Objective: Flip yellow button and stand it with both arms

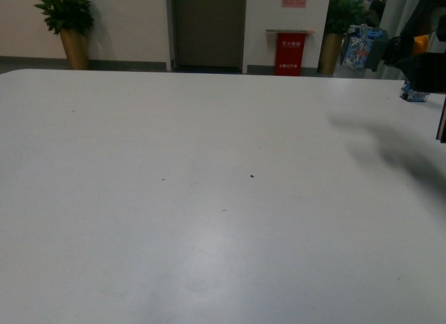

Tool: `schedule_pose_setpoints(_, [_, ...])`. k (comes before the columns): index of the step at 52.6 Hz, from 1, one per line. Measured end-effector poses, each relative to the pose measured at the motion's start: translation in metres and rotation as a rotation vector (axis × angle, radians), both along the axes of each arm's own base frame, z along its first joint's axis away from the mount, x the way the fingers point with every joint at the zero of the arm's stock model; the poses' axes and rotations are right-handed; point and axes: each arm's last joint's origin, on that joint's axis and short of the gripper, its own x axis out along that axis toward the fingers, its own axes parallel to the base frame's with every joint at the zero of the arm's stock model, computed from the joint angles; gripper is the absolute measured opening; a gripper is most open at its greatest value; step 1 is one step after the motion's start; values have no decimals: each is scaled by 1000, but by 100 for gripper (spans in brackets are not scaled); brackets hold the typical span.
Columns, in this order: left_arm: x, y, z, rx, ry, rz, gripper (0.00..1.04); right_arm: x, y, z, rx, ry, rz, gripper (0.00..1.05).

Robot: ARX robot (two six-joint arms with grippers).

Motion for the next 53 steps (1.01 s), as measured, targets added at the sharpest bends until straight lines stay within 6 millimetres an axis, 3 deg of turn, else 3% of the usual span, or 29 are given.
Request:
schedule_pose_setpoints(10, [-12,0,-3,0,4,0,4,-1,-3,3,-4,-6,-2,22])
schedule_pose_setpoints(32, [-12,0,-3,0,6,0,4,-4,-7,9,-25,-17,-2,22])
schedule_pose_setpoints(42, [-12,0,-3,0,6,0,37,-11,-12,23,-196,-84,-53,22])
schedule_pose_setpoints(53, [-12,0,-3,0,6,0,75,-34,-20,67,-560,-290,-110,22])
